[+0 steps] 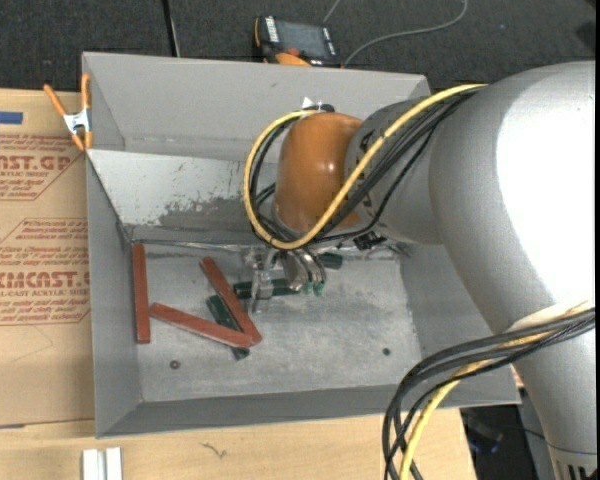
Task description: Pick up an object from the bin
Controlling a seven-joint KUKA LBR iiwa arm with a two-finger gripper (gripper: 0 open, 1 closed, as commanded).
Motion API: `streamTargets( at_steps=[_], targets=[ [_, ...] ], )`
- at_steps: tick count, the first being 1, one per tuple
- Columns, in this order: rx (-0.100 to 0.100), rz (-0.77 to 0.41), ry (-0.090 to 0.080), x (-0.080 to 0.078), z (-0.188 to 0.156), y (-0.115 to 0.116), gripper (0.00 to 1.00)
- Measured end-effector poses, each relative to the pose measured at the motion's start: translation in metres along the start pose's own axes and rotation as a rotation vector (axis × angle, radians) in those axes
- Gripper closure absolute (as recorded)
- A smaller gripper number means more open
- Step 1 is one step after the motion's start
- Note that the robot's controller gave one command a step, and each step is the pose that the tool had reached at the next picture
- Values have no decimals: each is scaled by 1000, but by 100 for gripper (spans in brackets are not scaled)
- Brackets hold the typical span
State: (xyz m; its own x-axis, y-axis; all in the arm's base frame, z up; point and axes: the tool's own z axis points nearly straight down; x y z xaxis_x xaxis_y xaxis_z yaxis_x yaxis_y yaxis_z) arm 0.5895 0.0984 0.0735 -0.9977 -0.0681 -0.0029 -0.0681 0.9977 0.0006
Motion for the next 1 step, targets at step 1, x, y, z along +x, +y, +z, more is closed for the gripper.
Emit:
streamTargets(
  at_steps=[1],
  targets=[
    [-3,-26,-8,14,-150,55,100]
  ],
)
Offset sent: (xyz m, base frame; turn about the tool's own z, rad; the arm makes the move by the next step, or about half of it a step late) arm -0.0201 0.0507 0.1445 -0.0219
